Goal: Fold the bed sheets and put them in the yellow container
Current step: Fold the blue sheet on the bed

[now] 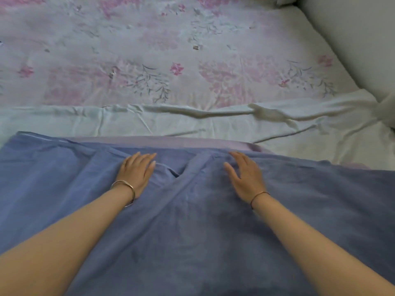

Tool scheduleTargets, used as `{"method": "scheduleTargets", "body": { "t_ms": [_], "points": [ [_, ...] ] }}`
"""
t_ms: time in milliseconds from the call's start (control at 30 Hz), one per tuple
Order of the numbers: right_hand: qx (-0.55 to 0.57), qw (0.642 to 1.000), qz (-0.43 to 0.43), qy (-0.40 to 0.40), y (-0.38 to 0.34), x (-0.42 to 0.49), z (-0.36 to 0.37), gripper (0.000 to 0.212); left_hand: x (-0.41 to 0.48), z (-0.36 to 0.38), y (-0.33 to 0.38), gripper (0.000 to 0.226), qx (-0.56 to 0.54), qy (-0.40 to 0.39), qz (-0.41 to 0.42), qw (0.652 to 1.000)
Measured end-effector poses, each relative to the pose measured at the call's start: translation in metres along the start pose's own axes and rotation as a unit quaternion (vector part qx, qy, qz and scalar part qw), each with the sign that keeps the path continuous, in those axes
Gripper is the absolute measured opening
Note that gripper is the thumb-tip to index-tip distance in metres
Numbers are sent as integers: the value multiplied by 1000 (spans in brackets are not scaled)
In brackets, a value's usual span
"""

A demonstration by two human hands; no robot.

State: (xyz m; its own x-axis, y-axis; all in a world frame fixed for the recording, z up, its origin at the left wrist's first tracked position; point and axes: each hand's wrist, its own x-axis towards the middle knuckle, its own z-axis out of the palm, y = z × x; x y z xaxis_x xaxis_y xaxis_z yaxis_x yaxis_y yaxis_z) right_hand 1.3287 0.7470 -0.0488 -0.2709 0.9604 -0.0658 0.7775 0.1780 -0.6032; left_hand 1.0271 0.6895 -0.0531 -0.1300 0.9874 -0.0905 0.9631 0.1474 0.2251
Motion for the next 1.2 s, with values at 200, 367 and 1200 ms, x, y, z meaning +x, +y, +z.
{"method": "scheduleTargets", "body": {
  "t_ms": [200, 367, 1200],
  "points": [
    [-90, 983, -17, 162, 30, 40, 4, 48, 26, -1, -21, 43, -40, 114, 15, 993],
    [-166, 964, -52, 201, 47, 70, -21, 43, 68, -16, -38, 36, -92, 191, -35, 977],
    [30, 997, -50, 58, -38, 52, 14, 52, 8, -36, -88, 97, 0, 69, -68, 995]
  ]
}}
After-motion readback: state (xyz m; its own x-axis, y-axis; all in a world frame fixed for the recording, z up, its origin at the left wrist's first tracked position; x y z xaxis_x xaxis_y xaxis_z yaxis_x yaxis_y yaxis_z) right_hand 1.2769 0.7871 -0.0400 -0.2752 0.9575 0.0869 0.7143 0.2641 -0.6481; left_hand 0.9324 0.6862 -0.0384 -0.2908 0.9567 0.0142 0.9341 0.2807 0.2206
